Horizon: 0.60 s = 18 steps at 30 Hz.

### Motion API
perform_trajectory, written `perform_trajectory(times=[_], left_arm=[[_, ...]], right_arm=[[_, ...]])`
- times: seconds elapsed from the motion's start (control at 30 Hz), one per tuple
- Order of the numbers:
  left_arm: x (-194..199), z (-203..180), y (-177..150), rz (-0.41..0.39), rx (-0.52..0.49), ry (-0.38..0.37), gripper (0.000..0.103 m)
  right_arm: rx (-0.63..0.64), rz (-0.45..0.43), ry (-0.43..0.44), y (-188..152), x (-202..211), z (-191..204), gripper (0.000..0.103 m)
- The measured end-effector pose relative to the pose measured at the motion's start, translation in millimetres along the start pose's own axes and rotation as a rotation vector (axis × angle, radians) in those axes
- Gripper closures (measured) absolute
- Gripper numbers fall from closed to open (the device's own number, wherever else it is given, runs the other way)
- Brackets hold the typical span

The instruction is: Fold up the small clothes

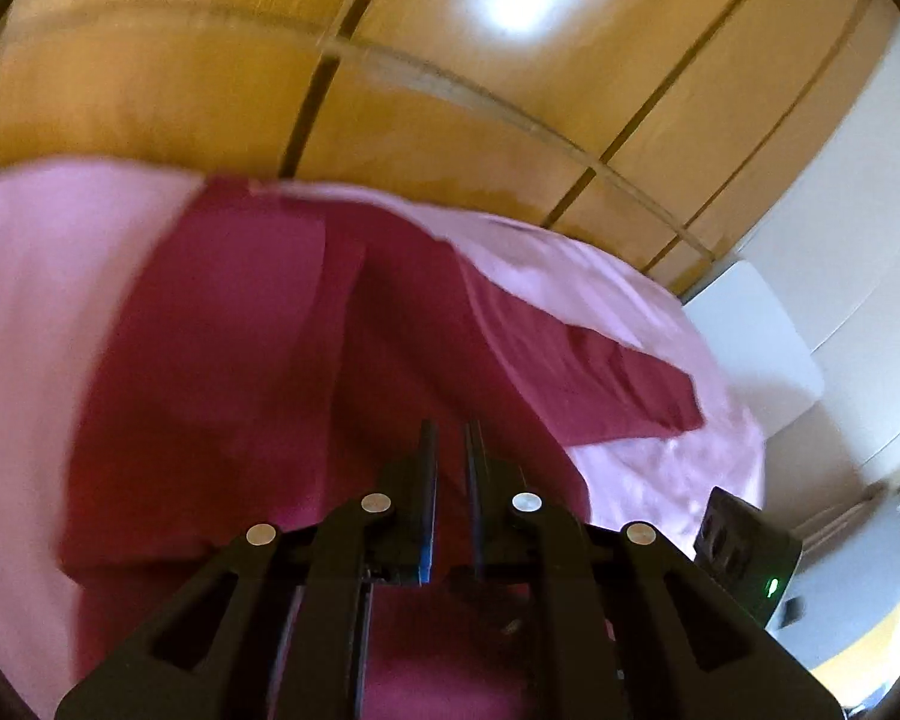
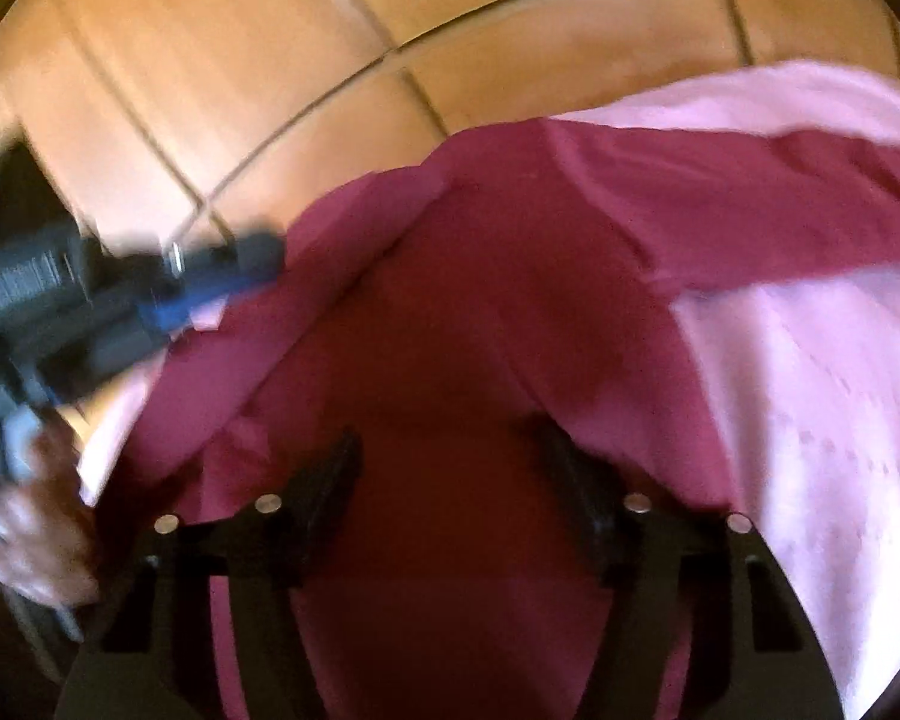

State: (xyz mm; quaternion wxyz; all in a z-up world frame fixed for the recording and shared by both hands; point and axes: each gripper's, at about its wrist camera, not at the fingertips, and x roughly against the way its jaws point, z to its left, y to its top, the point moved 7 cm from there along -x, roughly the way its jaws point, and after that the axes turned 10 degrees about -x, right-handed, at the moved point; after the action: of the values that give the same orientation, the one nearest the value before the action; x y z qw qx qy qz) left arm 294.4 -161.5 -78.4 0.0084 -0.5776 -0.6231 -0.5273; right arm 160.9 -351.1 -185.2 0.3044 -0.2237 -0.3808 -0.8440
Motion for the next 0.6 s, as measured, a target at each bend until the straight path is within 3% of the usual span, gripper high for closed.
perform_trajectory(times=[0.2, 0.33, 0.5, 0.6], left_arm=[[17, -2, -26, 0.003, 0.031, -0.055, 0.095], [71, 7, -20, -0.114, 0.065, -0.082, 0.095], [120, 84, -11, -0.161, 0.267, -0.043, 0.095], [117, 122, -20, -0.119, 0.426, -0.113, 0.095]], right_arm=[[-0.004, 0.009, -0.026, 1, -3, 3, 0.047], [0.019, 0.018, -0.047, 0, -9, 6, 0.043], [0.068, 0.018, -0.075, -2, -17, 13, 0.035], [0.077, 0.020, -0.074, -2, -19, 14, 0.033]])
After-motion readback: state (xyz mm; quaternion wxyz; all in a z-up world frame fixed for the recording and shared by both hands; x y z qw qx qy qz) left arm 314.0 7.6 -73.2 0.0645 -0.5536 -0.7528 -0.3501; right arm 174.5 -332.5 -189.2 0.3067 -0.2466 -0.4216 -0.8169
